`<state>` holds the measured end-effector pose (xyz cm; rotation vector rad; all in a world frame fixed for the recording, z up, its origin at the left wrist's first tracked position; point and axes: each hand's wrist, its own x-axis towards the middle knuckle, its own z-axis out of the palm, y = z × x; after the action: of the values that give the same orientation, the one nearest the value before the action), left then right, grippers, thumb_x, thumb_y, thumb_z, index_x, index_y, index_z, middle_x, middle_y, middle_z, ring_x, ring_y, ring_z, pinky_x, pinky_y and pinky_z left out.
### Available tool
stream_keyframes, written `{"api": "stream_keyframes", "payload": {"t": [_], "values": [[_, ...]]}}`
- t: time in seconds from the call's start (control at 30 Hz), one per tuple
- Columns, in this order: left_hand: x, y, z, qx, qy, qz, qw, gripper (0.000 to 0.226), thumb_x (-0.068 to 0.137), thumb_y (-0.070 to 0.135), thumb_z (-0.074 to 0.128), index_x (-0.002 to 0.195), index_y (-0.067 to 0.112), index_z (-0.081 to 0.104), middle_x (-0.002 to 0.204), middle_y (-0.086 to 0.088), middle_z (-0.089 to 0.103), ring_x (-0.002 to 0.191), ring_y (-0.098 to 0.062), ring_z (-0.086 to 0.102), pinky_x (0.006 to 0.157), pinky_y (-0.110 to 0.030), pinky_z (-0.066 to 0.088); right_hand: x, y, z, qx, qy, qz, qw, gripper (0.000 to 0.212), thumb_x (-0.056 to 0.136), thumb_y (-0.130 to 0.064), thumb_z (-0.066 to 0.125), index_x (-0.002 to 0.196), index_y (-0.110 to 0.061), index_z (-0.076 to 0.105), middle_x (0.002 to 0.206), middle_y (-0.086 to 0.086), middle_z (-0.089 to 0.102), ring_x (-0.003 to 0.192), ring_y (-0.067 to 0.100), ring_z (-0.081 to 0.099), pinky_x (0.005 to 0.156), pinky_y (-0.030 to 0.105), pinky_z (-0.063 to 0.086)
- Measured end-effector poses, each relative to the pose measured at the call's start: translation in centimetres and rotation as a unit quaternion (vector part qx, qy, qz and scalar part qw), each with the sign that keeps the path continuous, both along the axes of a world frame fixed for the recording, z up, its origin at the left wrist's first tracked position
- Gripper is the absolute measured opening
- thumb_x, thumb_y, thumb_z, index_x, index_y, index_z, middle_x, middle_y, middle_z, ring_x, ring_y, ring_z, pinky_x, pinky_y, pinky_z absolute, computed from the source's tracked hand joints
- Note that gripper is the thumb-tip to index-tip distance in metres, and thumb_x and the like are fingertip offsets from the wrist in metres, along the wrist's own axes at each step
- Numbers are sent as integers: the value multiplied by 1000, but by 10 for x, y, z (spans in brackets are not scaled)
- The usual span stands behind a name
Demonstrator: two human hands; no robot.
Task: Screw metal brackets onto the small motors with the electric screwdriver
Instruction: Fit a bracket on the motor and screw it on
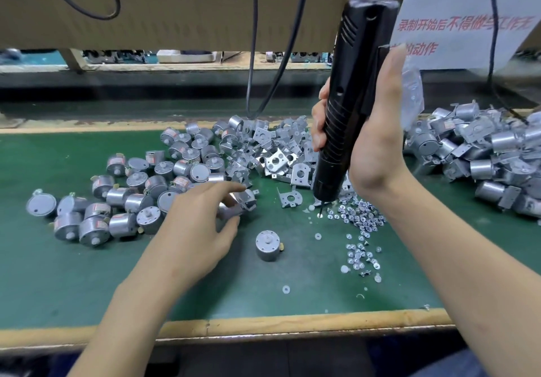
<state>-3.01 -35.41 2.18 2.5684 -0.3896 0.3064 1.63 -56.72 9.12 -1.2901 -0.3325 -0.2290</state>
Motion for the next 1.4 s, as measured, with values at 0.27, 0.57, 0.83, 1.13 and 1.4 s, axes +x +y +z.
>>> {"api": "stream_keyframes", "payload": {"t": [0.27,0.57,0.83,1.13,1.4], "values": [[-26,4,-26,-19,-46,-5,999,39,76,24,83,108,27,62,89,19,60,89,-12,55,81,-7,33,-7,19,-1,0,3,19,1000,69,94,-66,16,70,-18,60,61,6,55,51,25,48,56,35,41],[-23,8,-35,-117,-37,92,988,29,86,29,69,106,29,48,86,18,56,78,0,57,69,-7,39,-10,27,-4,4,10,34,999,69,91,-68,17,70,-19,61,61,7,55,51,25,49,54,32,43],[-23,18,-32,-100,-39,92,990,44,79,44,73,119,30,63,100,12,55,87,10,53,76,-1,36,-10,27,-5,-7,0,24,1000,69,95,-65,15,70,-20,61,61,5,55,52,23,49,55,34,44],[-24,7,-28,-160,-117,111,974,44,79,47,70,114,20,65,104,13,65,86,3,56,76,-9,39,-11,28,-2,-6,-4,19,1000,69,94,-65,15,68,-20,60,60,4,55,51,24,49,55,33,44],[-25,6,-32,-260,-47,179,948,47,72,67,61,104,33,66,74,19,64,78,8,62,67,-9,44,-12,28,-1,-13,-10,14,1000,69,95,-64,14,66,-22,61,60,4,56,51,24,50,55,33,45]]}}
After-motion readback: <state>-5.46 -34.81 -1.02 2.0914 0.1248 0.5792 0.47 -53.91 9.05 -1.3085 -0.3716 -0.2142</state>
